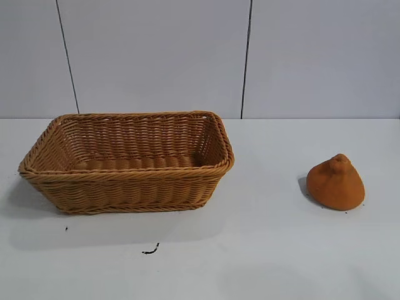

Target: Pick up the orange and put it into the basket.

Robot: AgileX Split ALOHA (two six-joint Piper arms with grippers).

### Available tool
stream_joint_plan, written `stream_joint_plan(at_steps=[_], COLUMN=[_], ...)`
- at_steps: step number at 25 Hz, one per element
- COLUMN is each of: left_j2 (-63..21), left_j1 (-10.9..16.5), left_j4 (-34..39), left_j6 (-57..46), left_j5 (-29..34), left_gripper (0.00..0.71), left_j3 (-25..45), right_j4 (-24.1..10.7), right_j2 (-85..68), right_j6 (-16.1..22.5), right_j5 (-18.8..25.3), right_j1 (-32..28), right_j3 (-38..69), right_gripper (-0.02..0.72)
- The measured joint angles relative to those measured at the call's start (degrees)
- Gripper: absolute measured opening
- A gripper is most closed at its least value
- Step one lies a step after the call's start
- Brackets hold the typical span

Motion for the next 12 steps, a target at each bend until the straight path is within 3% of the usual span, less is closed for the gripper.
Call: stream_joint_plan(at_steps=[12], left_j2=[0.0], left_j1=[0.0], left_j4=[0.0], left_j6=[0.0], left_j5=[0.0], left_gripper=[0.666], left_j3=[0.0], right_j4=[0.6], right_j2=[0.0], right_j6=[0.0], right_j5=[0.0], right_j1=[0.0], right_j3=[0.0], right_gripper=[0.694])
